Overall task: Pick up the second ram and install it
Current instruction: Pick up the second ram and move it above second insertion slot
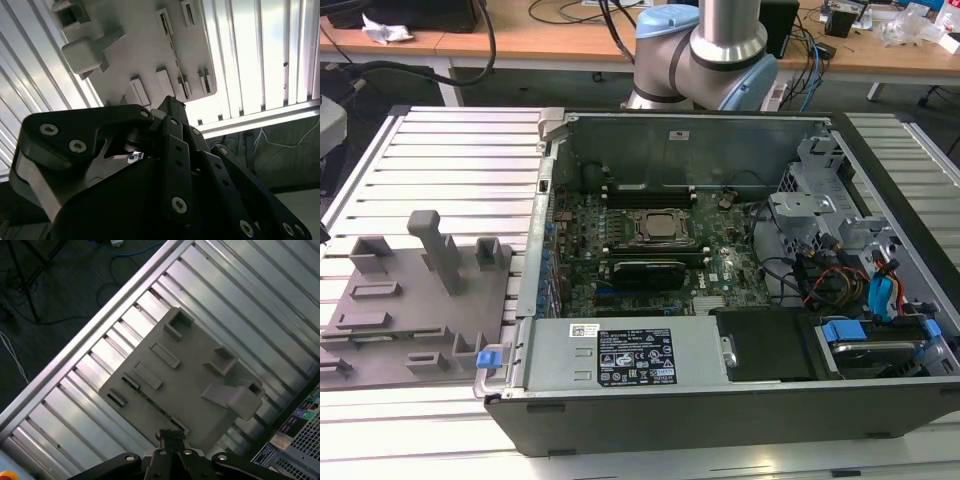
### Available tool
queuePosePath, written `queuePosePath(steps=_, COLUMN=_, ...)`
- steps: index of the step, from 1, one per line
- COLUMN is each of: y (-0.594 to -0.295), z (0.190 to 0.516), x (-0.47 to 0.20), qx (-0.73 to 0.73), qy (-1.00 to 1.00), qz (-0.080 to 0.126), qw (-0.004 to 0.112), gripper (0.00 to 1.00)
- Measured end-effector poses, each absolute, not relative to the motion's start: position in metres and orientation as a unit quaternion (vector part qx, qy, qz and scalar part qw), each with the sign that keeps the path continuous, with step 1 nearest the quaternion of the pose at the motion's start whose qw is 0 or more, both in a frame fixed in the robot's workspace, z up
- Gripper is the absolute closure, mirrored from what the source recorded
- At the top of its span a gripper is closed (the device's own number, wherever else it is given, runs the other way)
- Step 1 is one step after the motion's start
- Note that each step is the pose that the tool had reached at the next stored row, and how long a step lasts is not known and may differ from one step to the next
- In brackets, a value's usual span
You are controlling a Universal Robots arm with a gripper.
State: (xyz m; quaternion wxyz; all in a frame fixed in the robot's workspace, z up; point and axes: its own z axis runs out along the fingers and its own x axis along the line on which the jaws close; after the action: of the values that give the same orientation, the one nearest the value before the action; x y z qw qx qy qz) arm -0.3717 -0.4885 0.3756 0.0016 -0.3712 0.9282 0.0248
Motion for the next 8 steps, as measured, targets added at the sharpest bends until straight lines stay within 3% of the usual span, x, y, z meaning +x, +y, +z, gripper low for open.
queuePosePath(steps=8, y=-0.4884, z=0.3757, x=-0.3717, qx=-0.442, qy=0.897, qz=0.025, qw=0.000, gripper=0.89)
